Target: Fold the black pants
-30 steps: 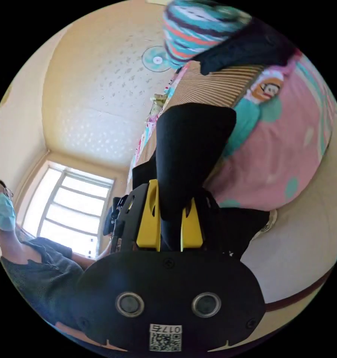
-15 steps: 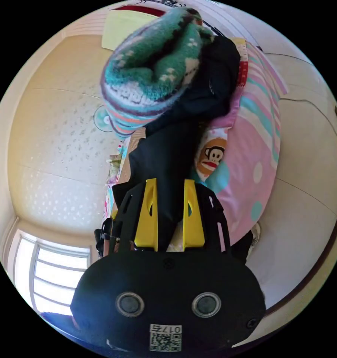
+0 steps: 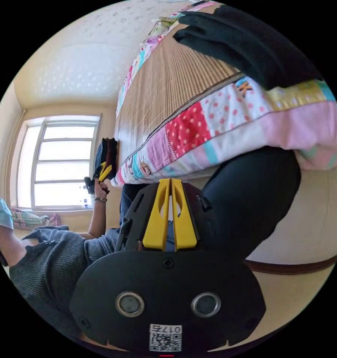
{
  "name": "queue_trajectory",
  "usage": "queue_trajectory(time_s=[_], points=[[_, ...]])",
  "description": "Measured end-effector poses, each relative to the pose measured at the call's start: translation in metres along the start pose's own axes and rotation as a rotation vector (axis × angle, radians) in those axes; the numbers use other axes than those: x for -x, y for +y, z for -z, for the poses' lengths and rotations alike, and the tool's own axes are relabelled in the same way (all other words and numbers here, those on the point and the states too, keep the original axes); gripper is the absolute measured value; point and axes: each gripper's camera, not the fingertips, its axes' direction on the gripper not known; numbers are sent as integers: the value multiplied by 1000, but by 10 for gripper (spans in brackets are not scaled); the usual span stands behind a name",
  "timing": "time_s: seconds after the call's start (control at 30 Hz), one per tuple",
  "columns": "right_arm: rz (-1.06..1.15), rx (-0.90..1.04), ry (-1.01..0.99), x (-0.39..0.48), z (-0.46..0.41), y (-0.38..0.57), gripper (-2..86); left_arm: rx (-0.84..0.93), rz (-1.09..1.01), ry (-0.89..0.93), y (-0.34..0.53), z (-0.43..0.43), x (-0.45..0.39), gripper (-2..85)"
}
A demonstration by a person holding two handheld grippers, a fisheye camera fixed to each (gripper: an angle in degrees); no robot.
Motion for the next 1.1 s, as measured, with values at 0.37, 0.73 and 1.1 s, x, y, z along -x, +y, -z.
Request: queue_trajectory(time_s=[0.37,0.73,1.1], points=[[154,153,-315,72,-91,-53,3,-272,56,-127,-72,151,107,48],[11,52,-238,33,-61,-55,3,-436,106,-210,-86,219,92,66],[-19,191,-440,19,-156,-75,4,-512,279,42,-42,216,124,-5]])
